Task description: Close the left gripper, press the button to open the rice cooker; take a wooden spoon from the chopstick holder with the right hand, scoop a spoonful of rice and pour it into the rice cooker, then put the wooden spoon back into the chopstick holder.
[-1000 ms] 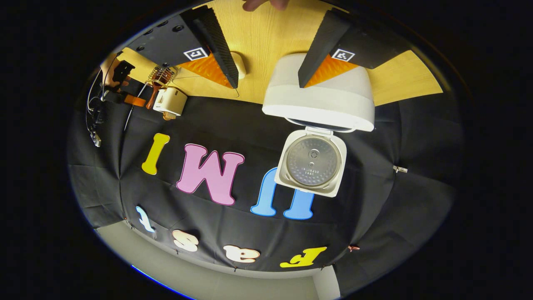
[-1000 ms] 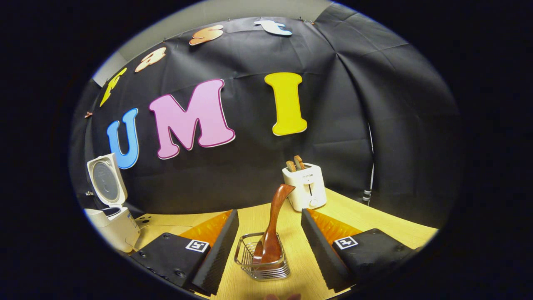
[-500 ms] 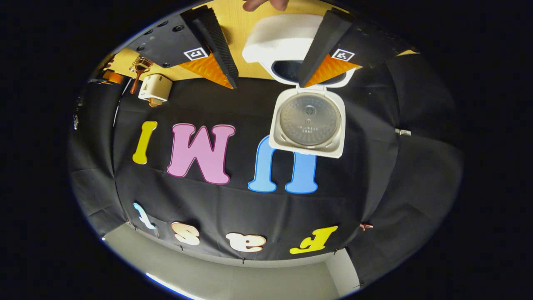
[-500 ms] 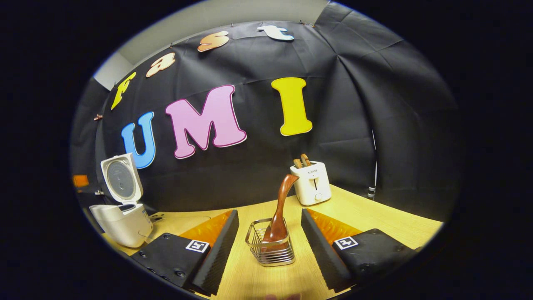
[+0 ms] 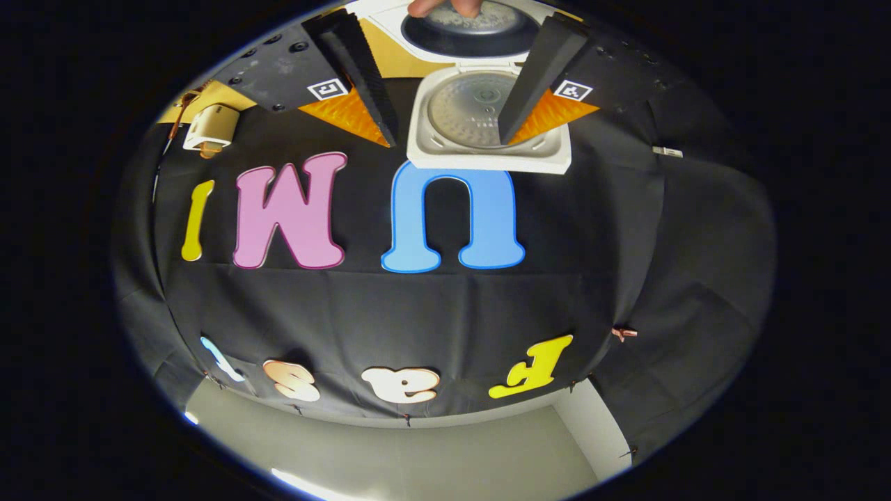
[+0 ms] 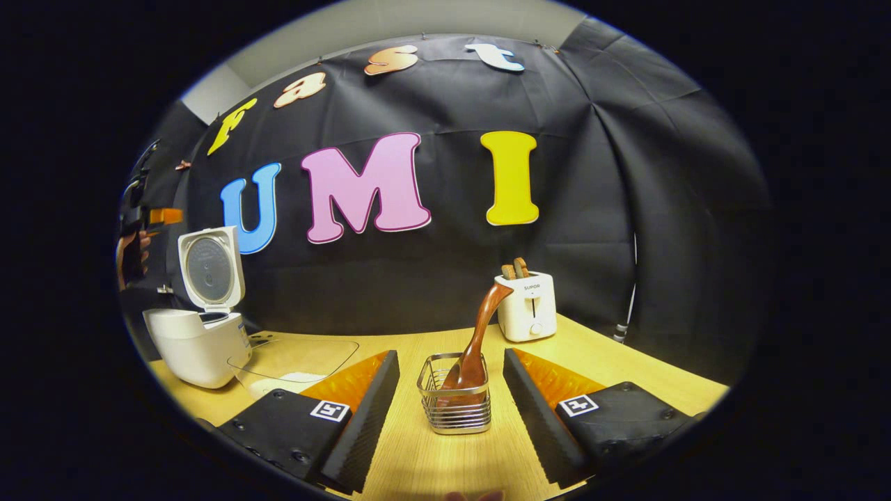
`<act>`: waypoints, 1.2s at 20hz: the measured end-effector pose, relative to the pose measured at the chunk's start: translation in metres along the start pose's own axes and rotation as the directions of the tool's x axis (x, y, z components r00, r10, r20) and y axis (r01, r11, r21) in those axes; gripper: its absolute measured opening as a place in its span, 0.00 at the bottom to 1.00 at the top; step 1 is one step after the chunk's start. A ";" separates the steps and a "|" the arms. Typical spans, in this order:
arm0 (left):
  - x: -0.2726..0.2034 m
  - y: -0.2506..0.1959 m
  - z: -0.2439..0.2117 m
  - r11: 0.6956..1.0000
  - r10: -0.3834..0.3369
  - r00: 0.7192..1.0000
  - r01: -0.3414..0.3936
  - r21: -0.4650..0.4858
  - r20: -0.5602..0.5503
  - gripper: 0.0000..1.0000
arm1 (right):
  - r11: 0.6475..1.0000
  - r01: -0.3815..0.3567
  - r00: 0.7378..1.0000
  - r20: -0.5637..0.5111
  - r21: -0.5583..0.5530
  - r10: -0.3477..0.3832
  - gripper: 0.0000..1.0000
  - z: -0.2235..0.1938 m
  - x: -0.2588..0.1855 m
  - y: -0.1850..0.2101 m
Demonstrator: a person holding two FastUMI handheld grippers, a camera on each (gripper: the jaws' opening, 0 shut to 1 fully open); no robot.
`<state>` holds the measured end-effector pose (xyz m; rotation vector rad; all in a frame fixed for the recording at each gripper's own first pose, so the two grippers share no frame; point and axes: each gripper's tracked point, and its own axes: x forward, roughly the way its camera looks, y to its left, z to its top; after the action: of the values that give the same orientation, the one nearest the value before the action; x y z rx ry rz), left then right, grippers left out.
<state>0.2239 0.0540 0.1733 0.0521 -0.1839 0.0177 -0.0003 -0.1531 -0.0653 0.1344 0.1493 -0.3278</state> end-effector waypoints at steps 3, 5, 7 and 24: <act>0.039 0.013 0.009 0.999 0.010 0.999 -0.011 0.036 0.034 0.91 | 1.000 -0.008 1.000 0.009 -0.027 0.009 0.93 0.004 -0.004 0.005; 0.063 0.016 0.008 1.000 -0.010 0.999 0.009 0.022 0.033 0.89 | 0.999 -0.014 1.000 0.012 -0.032 0.014 0.93 0.005 -0.010 0.008; 0.088 0.031 0.001 1.000 0.008 1.000 -0.008 -0.015 0.020 0.89 | 0.999 -0.011 1.000 0.012 -0.045 0.012 0.93 0.003 -0.015 0.009; 0.178 0.074 -0.059 0.991 0.132 0.926 -0.136 0.015 -0.353 0.90 | 0.998 0.007 1.000 0.023 -0.055 -0.005 0.93 0.012 -0.028 0.008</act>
<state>0.4077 0.1335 0.1518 0.0254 0.1738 0.1623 -0.0225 -0.1387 -0.0484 0.0755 0.1366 -0.3309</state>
